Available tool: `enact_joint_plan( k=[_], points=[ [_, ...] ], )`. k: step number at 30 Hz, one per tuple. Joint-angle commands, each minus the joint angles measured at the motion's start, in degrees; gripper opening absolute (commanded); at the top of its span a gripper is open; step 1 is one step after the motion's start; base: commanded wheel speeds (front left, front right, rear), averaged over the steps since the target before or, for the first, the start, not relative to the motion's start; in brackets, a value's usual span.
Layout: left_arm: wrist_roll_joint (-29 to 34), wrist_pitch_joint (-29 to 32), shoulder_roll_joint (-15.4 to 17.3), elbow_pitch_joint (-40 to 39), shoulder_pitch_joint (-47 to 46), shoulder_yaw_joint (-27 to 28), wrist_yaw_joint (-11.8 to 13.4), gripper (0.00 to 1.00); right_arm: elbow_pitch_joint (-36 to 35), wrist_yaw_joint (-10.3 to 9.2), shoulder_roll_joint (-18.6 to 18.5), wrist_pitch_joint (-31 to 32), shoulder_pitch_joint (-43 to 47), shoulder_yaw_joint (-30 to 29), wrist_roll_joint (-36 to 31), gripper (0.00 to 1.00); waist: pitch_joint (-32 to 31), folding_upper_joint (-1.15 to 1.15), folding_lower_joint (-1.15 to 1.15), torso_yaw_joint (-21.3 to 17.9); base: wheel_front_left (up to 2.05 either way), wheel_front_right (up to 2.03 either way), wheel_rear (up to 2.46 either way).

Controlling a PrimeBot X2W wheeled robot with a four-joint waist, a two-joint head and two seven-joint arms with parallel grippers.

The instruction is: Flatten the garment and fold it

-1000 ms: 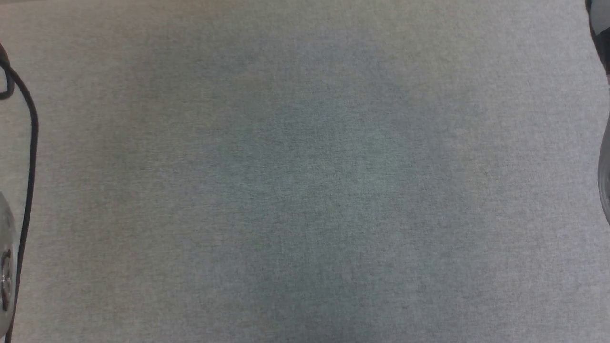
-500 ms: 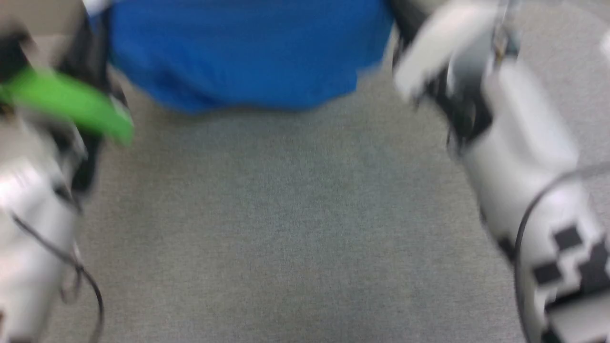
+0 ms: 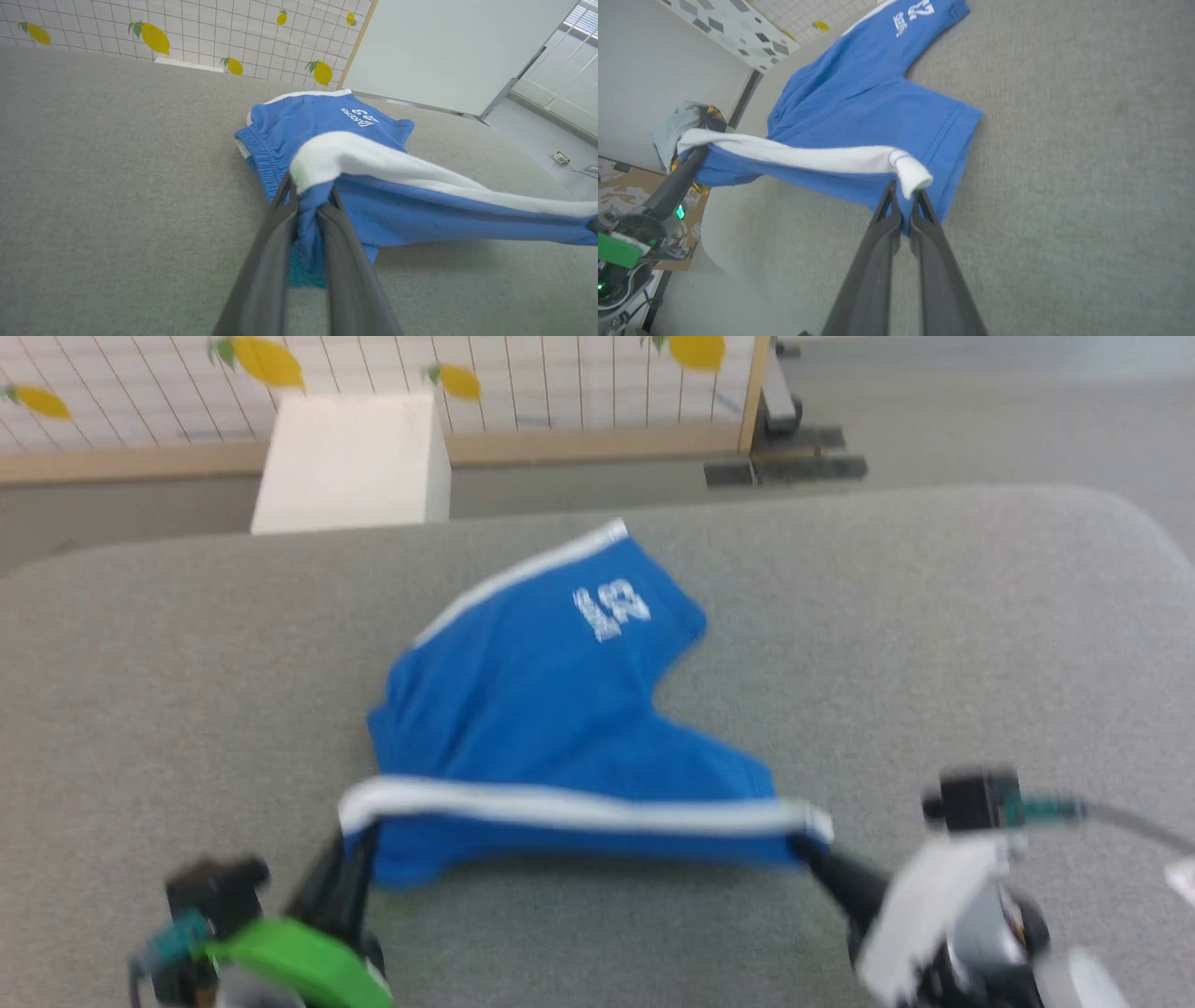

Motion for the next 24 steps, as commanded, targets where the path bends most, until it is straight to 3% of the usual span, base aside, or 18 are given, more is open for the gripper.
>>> enact_joint_plan(
  k=[1, 6, 12, 18, 24],
  points=[
    [0.0, -0.4, -0.2, -0.1, 2.1, -0.2, 0.6, 0.0, -2.1, -0.09, 0.5, 1.8, 3.0, -0.9, -0.3, 0.0, -3.0, 0.0, 0.0, 1.1, 0.0, 0.0, 0.0],
    [-1.2, 2.3, 0.5, -0.2, 8.0, -1.7, 2.6, 0.0, -9.1, -0.09, 1.8, 12.1, 13.8, -2.5, 0.9, 0.0, -4.3, 0.0, 0.0, 1.5, 0.0, 0.0, 0.0],
    [-3.3, 6.4, 2.4, -4.0, 12.1, -1.2, 5.6, 0.0, -16.2, -0.09, 2.2, 23.9, 20.9, -3.5, 1.4, 0.0, -4.8, 0.0, 0.0, 1.5, 0.0, 0.0, 0.0],
    [-5.2, 9.2, 3.5, -7.6, 9.9, 0.3, 6.3, 0.0, -19.5, -0.09, 2.8, 21.4, 14.5, -8.2, -3.4, 0.0, -2.7, 0.0, 0.0, 1.6, 0.0, 0.0, 0.0],
    [-6.0, 12.3, 2.8, -5.4, 1.0, 0.9, 5.0, 0.0, -12.1, -0.09, 3.1, 13.6, -0.5, -11.3, -8.5, 0.0, 2.0, 0.0, 0.0, 2.5, 0.0, 0.0, 0.0]
  ],
)
